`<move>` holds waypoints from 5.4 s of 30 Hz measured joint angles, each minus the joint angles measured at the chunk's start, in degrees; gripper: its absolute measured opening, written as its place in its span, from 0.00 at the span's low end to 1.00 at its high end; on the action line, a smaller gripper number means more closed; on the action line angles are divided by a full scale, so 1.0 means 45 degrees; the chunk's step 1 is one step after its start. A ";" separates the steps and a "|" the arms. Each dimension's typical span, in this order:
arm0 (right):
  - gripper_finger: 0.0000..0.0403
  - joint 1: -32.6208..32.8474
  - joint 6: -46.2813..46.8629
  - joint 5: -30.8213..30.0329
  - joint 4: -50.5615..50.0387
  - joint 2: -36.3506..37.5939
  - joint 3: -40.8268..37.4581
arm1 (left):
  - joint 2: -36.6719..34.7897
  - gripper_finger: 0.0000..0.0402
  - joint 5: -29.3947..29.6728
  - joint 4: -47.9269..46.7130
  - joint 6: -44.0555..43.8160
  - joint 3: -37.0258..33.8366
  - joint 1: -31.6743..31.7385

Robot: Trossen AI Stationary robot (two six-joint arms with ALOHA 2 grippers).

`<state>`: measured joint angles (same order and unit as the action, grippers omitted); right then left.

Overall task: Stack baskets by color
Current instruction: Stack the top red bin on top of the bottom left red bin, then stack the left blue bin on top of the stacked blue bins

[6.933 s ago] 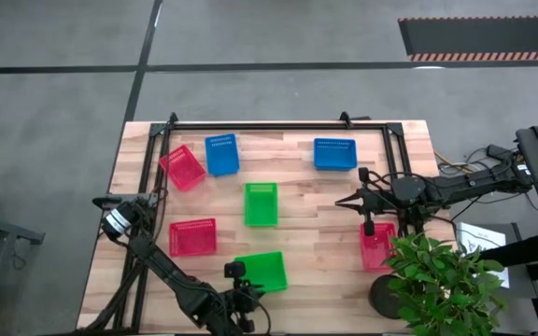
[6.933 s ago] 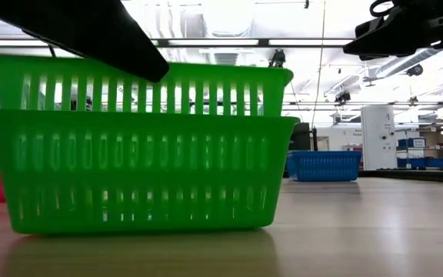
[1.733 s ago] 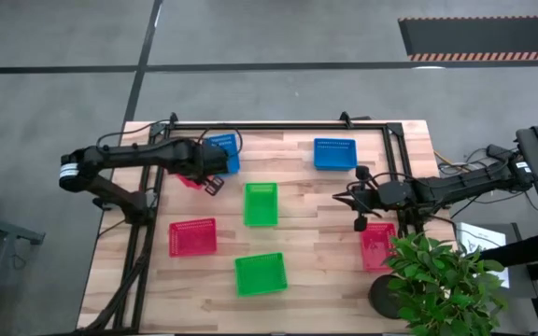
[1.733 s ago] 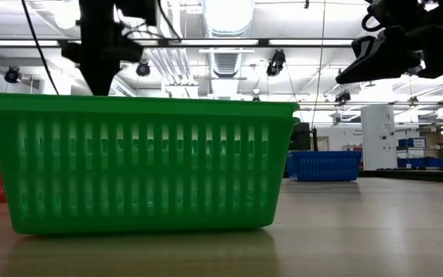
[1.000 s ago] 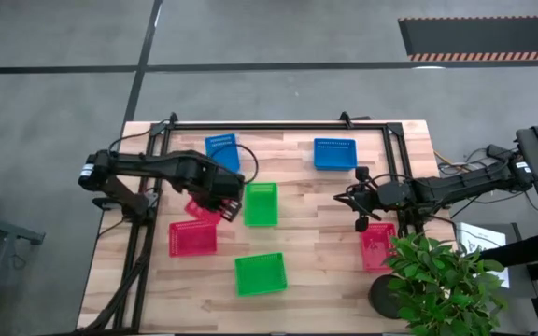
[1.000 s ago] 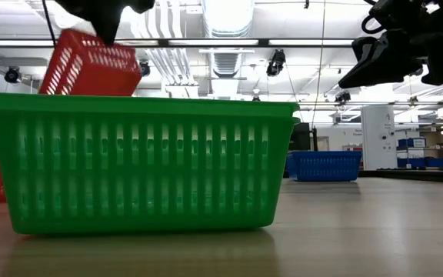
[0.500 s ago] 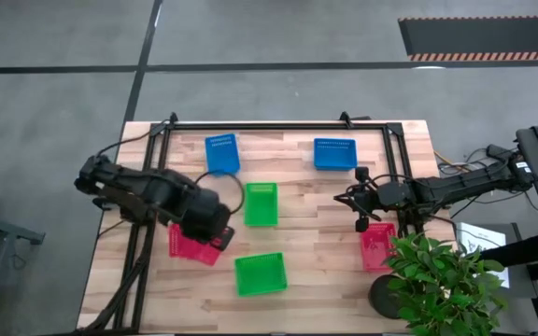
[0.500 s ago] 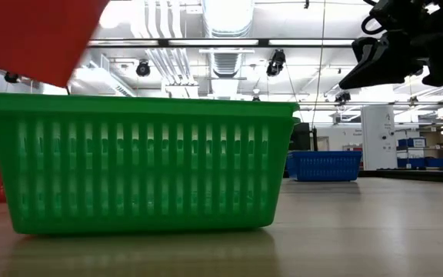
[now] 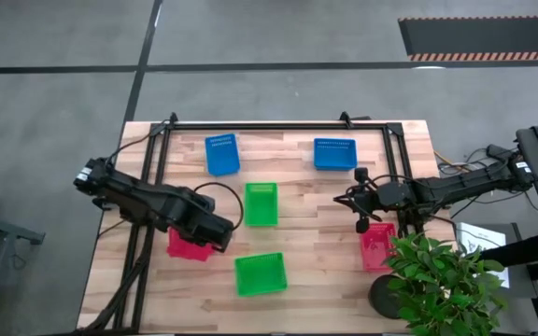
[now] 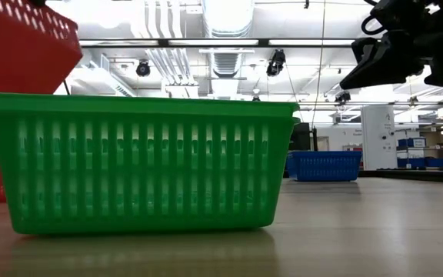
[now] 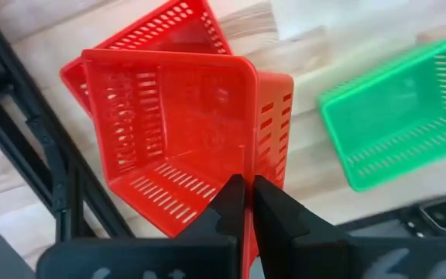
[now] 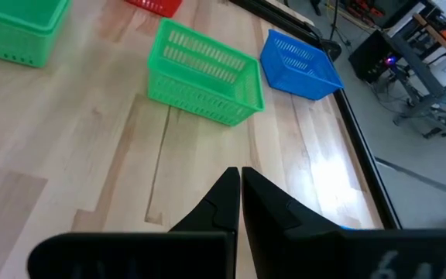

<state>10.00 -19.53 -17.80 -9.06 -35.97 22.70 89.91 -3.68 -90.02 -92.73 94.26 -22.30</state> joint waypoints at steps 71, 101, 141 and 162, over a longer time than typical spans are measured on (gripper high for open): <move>0.02 -0.0001 0.0079 0.0049 0.0448 -0.0019 -0.0522 | -0.0019 0.38 0.2891 1.0610 1.0447 -0.3396 0.0266; 0.02 -0.0052 0.1554 0.0631 0.5693 -0.2218 -0.0285 | -0.3449 0.38 0.5274 2.4626 2.6796 -0.9821 0.4770; 0.02 -0.6781 -0.3558 0.6640 -0.0745 -1.5542 1.3899 | -0.8782 0.38 0.7223 2.9676 2.7177 -1.5924 0.4868; 0.05 -0.7613 -1.0954 0.6283 -0.4433 -2.0328 2.0742 | -0.8883 0.38 0.7967 3.1319 2.6584 -1.7481 0.4880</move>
<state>-24.26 -68.82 10.47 -29.01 -127.44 116.04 49.93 32.17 50.91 26.90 15.59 -0.34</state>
